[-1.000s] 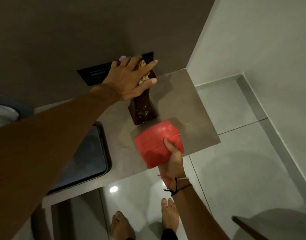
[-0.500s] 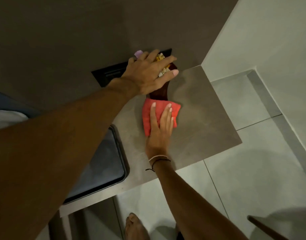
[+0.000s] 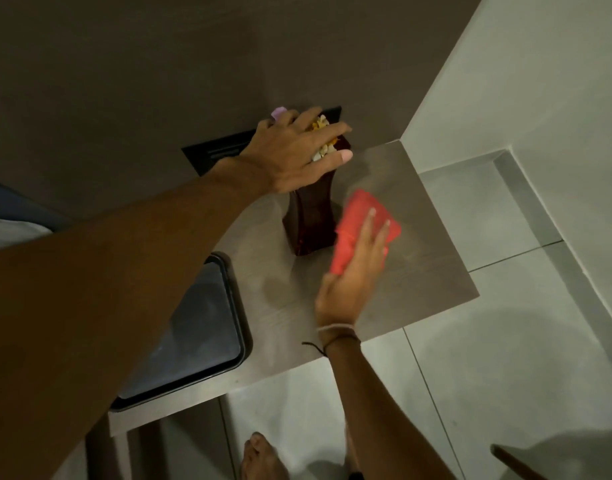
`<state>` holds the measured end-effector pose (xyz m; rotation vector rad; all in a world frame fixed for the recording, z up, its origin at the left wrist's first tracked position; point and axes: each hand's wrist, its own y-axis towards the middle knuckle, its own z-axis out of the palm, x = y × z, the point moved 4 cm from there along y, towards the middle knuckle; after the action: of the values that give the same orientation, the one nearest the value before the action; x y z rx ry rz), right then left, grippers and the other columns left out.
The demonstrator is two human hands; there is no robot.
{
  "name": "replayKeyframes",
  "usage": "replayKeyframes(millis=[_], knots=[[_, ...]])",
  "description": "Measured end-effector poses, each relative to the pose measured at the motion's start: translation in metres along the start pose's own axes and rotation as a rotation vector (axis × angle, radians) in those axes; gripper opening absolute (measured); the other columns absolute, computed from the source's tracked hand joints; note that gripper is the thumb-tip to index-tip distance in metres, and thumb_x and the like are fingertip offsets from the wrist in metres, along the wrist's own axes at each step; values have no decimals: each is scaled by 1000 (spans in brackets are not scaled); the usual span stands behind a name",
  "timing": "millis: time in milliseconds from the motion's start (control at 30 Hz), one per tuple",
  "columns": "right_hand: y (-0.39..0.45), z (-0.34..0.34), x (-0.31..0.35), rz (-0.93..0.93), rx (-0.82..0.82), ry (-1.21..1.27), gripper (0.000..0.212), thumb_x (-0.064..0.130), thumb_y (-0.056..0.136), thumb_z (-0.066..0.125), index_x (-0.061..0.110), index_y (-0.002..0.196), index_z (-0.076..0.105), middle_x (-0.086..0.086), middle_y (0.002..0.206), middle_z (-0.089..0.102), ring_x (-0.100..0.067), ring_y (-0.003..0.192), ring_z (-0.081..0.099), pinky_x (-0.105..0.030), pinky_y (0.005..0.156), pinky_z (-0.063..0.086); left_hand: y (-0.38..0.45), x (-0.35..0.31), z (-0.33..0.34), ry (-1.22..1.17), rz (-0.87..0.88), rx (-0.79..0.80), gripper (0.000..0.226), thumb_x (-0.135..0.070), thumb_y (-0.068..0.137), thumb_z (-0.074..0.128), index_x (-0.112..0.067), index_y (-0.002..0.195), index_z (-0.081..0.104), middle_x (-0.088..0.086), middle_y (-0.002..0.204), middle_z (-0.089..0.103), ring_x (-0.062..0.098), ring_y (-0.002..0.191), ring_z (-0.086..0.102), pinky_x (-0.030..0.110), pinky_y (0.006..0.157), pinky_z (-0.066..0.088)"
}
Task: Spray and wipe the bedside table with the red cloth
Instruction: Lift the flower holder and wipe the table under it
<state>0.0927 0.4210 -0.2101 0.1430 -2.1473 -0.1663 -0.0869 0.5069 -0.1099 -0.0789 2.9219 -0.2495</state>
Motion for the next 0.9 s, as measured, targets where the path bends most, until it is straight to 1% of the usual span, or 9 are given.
replayKeyframes(millis=[100,267,367,433,500,600,700,800,900], knots=[[-3,41,2,-194,322,-276,69,32,94,37,21,160,18,-24,167,10,-36,156,0,-56,125,11,2,2,-6,-57,-10,16,64,-67,99,28,-41,157,32,11,168,28,43,151,28,68,116,27],[-42,32,-50,-363,478,-616,67,31,97,55,24,158,28,-24,164,25,-42,152,21,-60,121,26,2,1,-9,-59,-16,55,61,-64,102,29,-43,158,27,8,170,22,43,153,23,67,119,23],[-52,13,-61,-342,595,-615,67,28,93,64,24,154,37,-22,162,30,-45,149,27,-62,120,25,3,2,-8,-90,-46,63,61,-64,101,29,-44,159,26,8,171,21,42,154,20,67,120,21],[-46,1,-53,-216,519,-411,57,21,94,59,21,150,47,-19,157,41,-47,146,34,-64,117,30,4,2,-7,-103,-55,64,61,-65,101,28,-45,159,26,8,171,22,42,154,21,67,119,21],[-34,-18,-45,-83,258,-169,54,10,93,50,14,146,51,-17,150,53,-41,140,46,-62,113,38,4,0,-5,-93,-39,51,62,-67,100,26,-45,158,27,9,170,24,42,153,24,68,118,23],[-13,-37,-44,77,-8,-79,68,1,86,51,11,152,40,-17,156,44,-35,146,39,-56,120,31,2,-3,0,-48,-27,35,64,-70,97,23,-46,156,27,9,170,23,42,151,26,70,115,25],[-8,-15,-41,78,171,-342,70,5,90,50,8,156,29,-23,162,31,-37,152,24,-55,124,17,3,-3,-1,-41,-21,15,64,-71,96,23,-46,155,30,8,169,26,41,150,29,67,114,26],[-27,12,-39,21,392,-514,63,17,96,22,7,158,22,-27,163,23,-41,153,17,-56,125,12,-1,-6,0,3,10,-18,66,-72,95,24,-44,153,33,8,168,27,41,148,29,66,112,29],[-53,34,-39,-127,636,-587,71,23,98,49,17,160,15,-23,167,8,-42,155,4,-56,125,3,-5,-11,3,51,37,-30,68,-72,93,23,-42,154,33,11,168,24,43,149,27,66,111,29]])
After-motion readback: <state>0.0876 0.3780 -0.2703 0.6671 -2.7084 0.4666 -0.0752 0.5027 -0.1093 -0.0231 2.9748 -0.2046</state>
